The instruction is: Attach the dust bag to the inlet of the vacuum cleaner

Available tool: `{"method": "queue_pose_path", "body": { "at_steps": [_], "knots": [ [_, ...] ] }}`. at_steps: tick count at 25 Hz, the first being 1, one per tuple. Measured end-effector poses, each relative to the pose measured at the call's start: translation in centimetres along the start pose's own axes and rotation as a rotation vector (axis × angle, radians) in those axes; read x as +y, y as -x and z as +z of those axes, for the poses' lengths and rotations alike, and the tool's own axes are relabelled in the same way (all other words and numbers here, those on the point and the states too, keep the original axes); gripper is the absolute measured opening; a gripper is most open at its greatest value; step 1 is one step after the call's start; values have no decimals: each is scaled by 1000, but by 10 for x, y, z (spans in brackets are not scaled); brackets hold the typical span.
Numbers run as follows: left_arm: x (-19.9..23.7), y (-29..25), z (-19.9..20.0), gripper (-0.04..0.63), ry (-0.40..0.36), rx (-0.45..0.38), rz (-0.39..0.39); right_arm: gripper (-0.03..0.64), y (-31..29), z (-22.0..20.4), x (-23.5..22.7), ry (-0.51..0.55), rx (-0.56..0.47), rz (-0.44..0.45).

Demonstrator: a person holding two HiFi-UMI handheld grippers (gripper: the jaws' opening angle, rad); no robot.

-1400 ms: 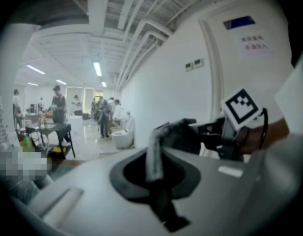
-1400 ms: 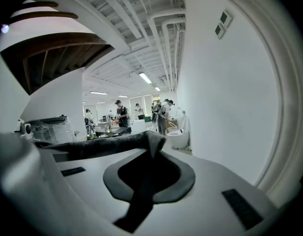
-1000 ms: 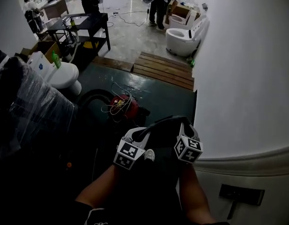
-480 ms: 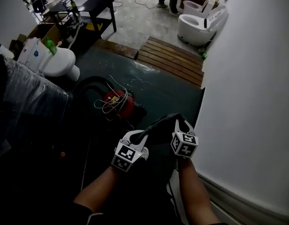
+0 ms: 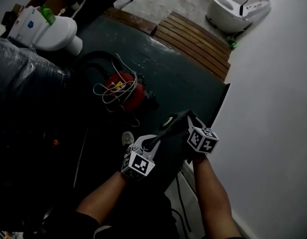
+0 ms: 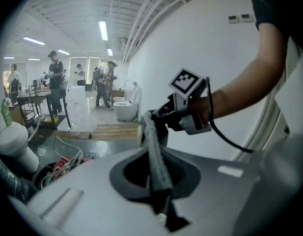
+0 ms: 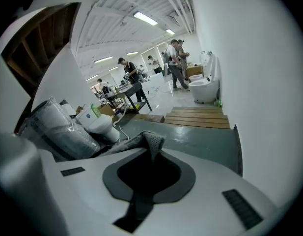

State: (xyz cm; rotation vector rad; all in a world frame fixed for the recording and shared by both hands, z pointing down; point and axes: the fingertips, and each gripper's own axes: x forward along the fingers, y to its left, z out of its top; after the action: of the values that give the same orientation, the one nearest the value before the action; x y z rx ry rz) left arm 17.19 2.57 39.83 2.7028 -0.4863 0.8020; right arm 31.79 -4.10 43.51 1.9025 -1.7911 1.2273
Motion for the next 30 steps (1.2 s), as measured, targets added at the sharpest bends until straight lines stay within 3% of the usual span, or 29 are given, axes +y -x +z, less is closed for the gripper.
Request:
{"method": "queue_pose_path", "body": {
  "at_steps": [6,14,24,30],
  "knots": [
    [46,-47,-62,12,60,51,-16,9,-79,-34,-15,39,87,3],
    [87,-109,-124,12,60,30,-29,8,-167,-58,-34,52,73,-12],
    [111,-166,-193,11,135,37,-35,8,-225,-102,-72,137,139,-70],
    [117,-179,-206,11,144,45,-19,8,-246,-113,-79,144,146,-68]
  ]
}}
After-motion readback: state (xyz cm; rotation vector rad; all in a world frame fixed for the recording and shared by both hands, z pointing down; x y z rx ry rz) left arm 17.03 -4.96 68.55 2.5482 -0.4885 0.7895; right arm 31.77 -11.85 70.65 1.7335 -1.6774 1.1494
